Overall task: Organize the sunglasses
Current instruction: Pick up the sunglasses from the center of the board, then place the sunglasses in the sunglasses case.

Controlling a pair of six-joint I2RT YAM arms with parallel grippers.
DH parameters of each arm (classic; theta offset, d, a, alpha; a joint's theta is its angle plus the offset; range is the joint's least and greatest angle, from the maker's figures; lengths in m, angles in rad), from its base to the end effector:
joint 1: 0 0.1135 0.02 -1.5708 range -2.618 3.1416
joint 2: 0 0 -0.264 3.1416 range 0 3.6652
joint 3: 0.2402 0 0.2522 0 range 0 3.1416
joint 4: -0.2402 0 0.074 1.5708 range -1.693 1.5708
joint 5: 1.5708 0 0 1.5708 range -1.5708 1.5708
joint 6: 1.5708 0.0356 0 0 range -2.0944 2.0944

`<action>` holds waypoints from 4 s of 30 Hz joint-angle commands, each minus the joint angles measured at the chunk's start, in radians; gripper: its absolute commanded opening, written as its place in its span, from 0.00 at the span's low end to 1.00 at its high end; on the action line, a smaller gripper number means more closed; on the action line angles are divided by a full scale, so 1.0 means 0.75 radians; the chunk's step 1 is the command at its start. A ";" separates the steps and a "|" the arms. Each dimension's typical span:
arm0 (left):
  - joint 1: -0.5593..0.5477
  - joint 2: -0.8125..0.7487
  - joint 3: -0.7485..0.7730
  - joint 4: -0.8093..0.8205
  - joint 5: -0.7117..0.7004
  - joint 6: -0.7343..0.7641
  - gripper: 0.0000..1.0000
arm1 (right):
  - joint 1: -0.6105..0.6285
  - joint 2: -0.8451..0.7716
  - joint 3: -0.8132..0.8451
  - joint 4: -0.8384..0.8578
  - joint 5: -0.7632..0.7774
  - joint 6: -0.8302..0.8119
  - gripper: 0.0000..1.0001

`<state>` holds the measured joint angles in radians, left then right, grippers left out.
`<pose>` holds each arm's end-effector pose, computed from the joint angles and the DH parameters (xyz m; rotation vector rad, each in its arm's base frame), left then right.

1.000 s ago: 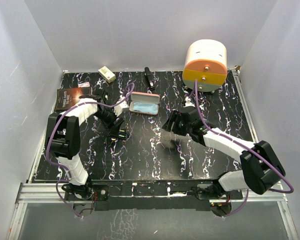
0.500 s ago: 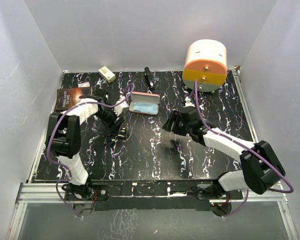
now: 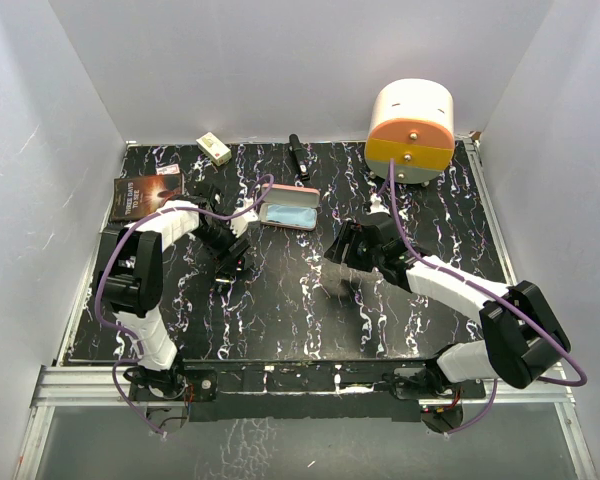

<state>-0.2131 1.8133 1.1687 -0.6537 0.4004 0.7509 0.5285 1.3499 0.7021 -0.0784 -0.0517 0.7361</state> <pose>0.3333 -0.0863 0.1677 1.3390 2.3948 -0.4367 0.2371 0.1406 0.1984 0.2210 2.3906 0.6876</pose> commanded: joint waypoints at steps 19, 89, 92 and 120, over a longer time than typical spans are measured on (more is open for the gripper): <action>-0.013 0.068 0.109 -0.165 0.042 0.036 0.00 | 0.006 0.019 0.035 0.054 0.037 0.001 0.61; -0.319 0.663 1.326 -0.303 0.086 0.674 0.00 | -0.379 0.992 0.929 0.051 -0.242 -0.029 0.08; -0.325 0.690 1.394 -0.343 0.110 0.674 0.00 | -0.385 1.035 0.969 0.064 -0.264 -0.027 0.08; -0.344 0.860 1.597 -0.571 0.078 0.849 0.00 | -0.399 1.259 1.035 0.404 -0.666 0.063 0.08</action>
<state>-0.4744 2.4554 2.3173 -1.0485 0.4423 1.3327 0.2390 2.2780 1.4773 0.1337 -0.4889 0.7605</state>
